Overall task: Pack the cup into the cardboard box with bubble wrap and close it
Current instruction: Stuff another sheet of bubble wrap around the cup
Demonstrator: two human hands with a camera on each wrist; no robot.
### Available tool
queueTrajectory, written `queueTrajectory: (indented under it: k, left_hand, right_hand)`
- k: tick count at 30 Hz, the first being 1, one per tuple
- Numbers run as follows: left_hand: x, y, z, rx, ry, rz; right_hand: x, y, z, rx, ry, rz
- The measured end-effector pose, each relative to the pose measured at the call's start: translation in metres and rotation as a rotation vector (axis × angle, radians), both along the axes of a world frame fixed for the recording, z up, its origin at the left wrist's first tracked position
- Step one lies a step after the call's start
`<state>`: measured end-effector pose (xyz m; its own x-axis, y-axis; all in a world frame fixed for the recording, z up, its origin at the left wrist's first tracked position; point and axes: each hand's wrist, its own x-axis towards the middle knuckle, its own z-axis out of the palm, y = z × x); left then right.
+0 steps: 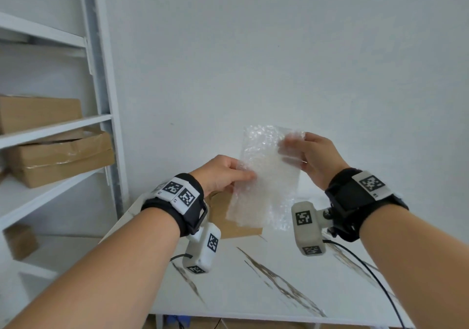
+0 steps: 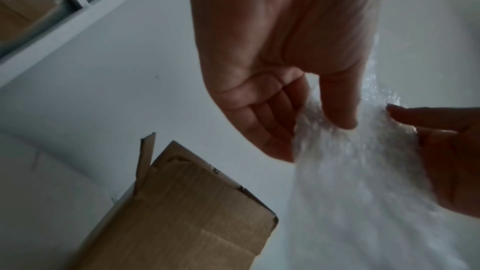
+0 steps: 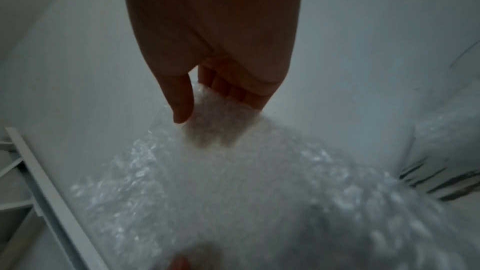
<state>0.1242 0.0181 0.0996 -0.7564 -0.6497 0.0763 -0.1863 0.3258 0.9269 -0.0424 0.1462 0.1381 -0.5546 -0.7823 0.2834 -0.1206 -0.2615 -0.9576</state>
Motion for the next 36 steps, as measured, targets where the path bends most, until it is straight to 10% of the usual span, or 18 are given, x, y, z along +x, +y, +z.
queueTrajectory:
  k: [9,36]
  left_hand:
    - [0.004,-0.017,-0.010,0.059,0.154,0.138]
    - [0.008,-0.025,-0.020,0.483,0.352,0.024]
  right_hand:
    - [0.000,-0.004,-0.027,0.311,0.107,0.118]
    - [0.000,-0.024,-0.057,0.251,-0.275,0.144]
